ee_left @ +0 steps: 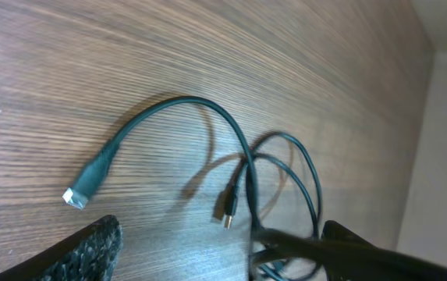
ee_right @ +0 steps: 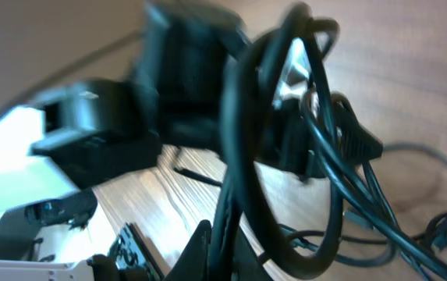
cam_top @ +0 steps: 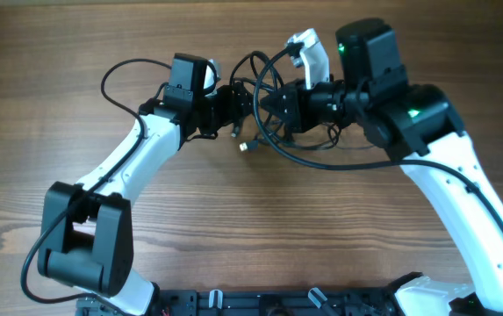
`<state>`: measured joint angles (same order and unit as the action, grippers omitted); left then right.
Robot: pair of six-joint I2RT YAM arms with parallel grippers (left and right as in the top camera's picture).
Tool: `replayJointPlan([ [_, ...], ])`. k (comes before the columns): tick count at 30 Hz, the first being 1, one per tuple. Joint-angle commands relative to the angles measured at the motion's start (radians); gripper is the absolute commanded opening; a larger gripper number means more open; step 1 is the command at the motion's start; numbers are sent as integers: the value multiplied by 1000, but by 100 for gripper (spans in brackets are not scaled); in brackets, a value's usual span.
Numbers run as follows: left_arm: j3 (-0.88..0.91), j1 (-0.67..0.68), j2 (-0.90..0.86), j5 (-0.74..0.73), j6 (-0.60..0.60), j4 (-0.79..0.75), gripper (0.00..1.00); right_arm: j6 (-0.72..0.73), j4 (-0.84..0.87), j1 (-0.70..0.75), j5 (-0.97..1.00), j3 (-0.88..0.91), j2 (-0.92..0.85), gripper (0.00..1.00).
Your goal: Untangle cables
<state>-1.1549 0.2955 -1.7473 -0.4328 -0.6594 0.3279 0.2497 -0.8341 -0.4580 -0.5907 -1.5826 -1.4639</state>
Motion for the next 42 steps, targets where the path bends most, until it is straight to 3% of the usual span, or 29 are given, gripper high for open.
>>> replayJointPlan([
  [1,-2,-1,-21,101,-109,-6,83,-37,11,-2,-34,-140,100,4],
  [6,-2,1,-23,136,-108,37,84,-37,18,-2,-2,-276,126,4],
  [12,-2,12,-47,138,-108,127,82,-66,44,-2,461,-322,103,4],
  [19,-2,76,-49,131,-108,137,82,-101,-212,-3,420,-322,-135,4],
  [20,-2,81,-49,135,-108,138,84,-120,-232,-3,395,-322,-172,4],
  [21,-2,82,-49,135,-108,137,100,-119,-244,-2,386,-322,-196,4],
  [42,-2,82,-49,135,-108,137,100,-145,-244,-2,387,-322,-225,4],
])
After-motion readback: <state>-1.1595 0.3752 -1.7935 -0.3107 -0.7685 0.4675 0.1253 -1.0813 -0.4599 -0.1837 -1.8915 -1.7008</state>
